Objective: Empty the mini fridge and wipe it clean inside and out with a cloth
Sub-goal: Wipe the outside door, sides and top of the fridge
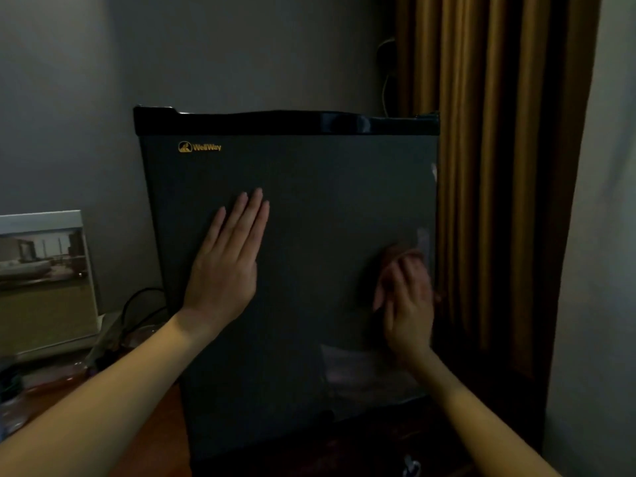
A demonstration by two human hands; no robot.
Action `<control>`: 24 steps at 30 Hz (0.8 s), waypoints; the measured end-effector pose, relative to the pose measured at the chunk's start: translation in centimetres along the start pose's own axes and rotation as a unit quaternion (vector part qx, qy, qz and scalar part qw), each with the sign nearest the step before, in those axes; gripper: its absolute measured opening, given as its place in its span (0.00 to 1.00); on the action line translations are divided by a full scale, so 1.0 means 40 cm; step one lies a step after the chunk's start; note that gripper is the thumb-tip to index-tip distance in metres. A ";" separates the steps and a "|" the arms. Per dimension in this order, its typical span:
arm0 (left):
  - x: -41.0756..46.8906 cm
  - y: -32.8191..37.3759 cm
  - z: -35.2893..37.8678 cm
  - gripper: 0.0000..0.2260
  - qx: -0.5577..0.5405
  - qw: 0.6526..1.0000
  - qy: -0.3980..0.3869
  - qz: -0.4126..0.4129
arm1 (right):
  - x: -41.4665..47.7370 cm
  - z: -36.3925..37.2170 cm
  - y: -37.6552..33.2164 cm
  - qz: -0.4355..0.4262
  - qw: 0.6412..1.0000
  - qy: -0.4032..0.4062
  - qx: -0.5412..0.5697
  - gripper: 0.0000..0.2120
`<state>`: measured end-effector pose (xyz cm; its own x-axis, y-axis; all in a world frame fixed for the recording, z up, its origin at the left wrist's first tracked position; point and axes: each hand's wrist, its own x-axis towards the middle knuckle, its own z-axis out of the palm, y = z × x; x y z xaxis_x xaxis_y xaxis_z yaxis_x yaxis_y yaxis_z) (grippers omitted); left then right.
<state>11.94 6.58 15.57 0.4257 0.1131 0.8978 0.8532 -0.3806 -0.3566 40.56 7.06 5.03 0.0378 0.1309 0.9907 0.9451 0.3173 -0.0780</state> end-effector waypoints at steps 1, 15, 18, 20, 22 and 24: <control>-0.005 0.003 0.002 0.27 0.001 1.000 -0.006 0.007 | 0.017 -0.012 0.021 0.063 0.998 0.016 0.003 0.26; -0.031 0.023 0.015 0.26 -0.019 1.000 -0.001 0.013 | 0.044 0.049 -0.161 0.000 1.000 0.020 0.012 0.25; -0.035 0.024 0.013 0.26 -0.024 1.000 -0.009 0.014 | -0.095 0.027 -0.079 -0.026 0.999 -0.032 -0.008 0.24; -0.040 0.026 0.015 0.26 -0.023 1.000 -0.012 0.014 | -0.148 0.000 -0.010 0.044 0.998 -0.044 -0.029 0.23; -0.046 0.030 0.015 0.26 -0.021 1.000 -0.013 0.016 | -0.151 -0.027 0.039 0.163 0.986 -0.033 -0.029 0.26; -0.050 0.035 0.015 0.26 -0.017 1.000 -0.017 0.018 | -0.114 -0.042 0.048 0.274 0.962 -0.003 0.016 0.31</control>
<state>12.47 6.37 13.13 0.4662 0.1291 0.8752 0.8265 -0.4163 -0.3789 42.75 5.50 0.57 0.5253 0.2920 0.7992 0.7731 0.2285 -0.5916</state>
